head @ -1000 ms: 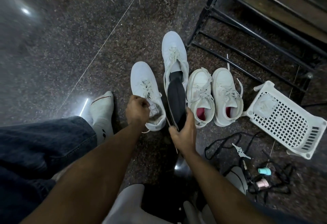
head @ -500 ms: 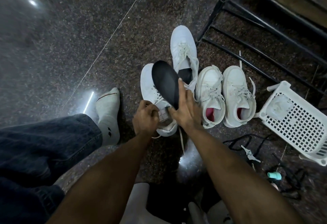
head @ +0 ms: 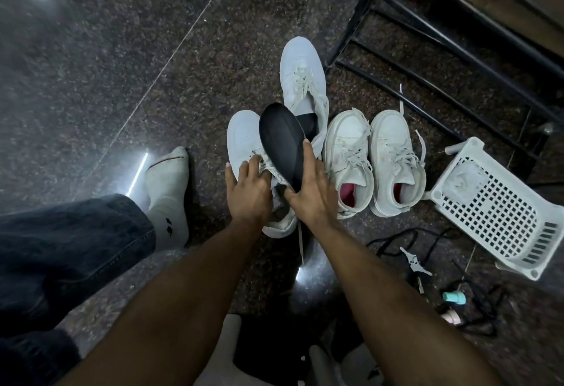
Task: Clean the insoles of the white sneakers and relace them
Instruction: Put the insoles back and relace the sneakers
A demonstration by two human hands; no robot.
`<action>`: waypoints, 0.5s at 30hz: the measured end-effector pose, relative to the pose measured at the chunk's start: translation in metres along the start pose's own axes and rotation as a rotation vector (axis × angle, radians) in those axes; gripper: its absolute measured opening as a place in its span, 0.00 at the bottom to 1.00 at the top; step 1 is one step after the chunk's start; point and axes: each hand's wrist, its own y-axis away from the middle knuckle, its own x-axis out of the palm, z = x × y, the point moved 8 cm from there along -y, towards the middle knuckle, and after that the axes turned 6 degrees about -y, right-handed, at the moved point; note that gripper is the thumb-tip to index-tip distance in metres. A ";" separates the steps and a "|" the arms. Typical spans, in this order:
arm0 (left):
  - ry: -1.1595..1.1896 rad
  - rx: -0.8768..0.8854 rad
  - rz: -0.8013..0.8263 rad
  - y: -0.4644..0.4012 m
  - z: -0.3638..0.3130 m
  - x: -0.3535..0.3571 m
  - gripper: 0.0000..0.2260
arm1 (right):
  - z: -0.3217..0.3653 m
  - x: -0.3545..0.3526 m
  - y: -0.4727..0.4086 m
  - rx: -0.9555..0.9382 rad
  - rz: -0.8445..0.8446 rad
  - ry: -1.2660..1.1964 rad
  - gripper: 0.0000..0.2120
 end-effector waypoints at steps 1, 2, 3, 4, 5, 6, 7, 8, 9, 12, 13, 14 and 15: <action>-0.011 0.004 -0.009 -0.002 0.000 0.003 0.13 | -0.001 0.001 -0.001 -0.001 0.005 -0.002 0.48; -0.023 0.014 -0.021 -0.004 0.001 0.004 0.11 | -0.001 0.001 -0.001 -0.004 0.006 -0.002 0.48; -0.034 0.025 -0.035 -0.006 0.001 0.006 0.10 | -0.003 0.001 -0.002 -0.005 0.003 0.000 0.48; -0.038 0.037 -0.040 -0.007 0.001 0.006 0.08 | -0.004 0.001 -0.002 -0.006 -0.003 0.005 0.48; -0.036 0.046 -0.041 -0.008 0.001 0.007 0.06 | -0.005 0.001 -0.002 -0.007 -0.011 0.010 0.48; -0.032 0.054 -0.047 -0.008 0.001 0.006 0.05 | -0.006 0.000 -0.002 -0.007 -0.019 0.012 0.47; -0.028 0.064 -0.062 -0.007 0.001 0.003 0.04 | -0.007 0.000 -0.002 -0.002 -0.025 0.011 0.47; -0.022 0.083 -0.085 -0.006 0.001 -0.001 0.04 | -0.008 0.000 -0.001 0.006 -0.025 0.004 0.47; -0.016 0.120 -0.117 -0.002 0.000 -0.004 0.04 | -0.009 0.001 -0.001 0.016 -0.018 -0.007 0.47; -0.046 0.344 -0.277 0.012 -0.009 -0.017 0.04 | -0.012 0.008 0.000 0.020 0.041 -0.050 0.47; -0.053 0.427 -0.322 0.013 -0.010 -0.022 0.04 | -0.012 0.010 0.001 0.013 0.055 -0.065 0.47; -0.053 0.503 -0.348 0.013 -0.011 -0.026 0.06 | -0.014 0.012 0.002 0.011 0.063 -0.077 0.47; -0.046 0.566 -0.358 0.010 -0.011 -0.029 0.07 | -0.014 0.011 0.003 0.012 0.062 -0.089 0.47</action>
